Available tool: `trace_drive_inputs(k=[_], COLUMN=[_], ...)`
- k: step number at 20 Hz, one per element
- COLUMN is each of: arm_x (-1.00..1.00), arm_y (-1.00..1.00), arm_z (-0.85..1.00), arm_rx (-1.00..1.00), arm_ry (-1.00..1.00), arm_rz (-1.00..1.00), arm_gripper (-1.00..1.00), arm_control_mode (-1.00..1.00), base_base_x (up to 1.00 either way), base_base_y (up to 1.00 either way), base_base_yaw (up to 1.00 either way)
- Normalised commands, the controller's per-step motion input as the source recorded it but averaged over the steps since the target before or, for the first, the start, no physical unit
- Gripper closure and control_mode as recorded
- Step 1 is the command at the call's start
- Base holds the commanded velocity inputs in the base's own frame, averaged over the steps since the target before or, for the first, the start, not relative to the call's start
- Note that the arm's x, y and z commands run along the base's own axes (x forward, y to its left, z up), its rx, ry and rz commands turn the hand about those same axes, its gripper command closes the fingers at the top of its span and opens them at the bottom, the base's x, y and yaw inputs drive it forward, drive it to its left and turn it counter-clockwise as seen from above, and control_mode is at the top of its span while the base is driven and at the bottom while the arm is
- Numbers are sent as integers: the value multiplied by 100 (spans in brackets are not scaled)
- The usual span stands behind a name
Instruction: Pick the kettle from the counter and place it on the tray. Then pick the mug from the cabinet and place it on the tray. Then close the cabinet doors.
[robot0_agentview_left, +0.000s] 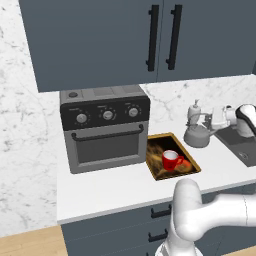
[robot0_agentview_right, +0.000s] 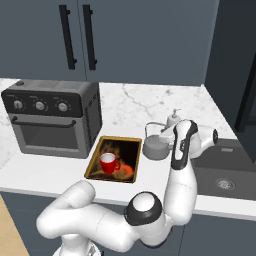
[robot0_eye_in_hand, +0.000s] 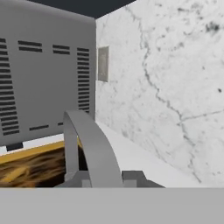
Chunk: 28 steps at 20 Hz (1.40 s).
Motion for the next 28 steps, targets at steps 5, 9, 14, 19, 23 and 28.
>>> trace_drive_inputs(k=[5,9,14,19,23,28], arm_x=[-8,-5,-8,-9,-1,0], arm_y=[53,59,58,63,66,58], arm_z=[31,14,9,5,0,0], arm_rx=[0,0,0,0,0,0], arm_ry=[0,0,2,4,2,4], arm_rz=[0,0,0,0,0,1], arm_gripper=[100,100,100,100,100,100], arm_control_mode=[-100,-100,-100,-100,-100,-100], base_base_x=[0,0,0,0,0,0], base_base_y=[0,0,0,0,0,0], base_base_yaw=[0,0,0,0,0,0])
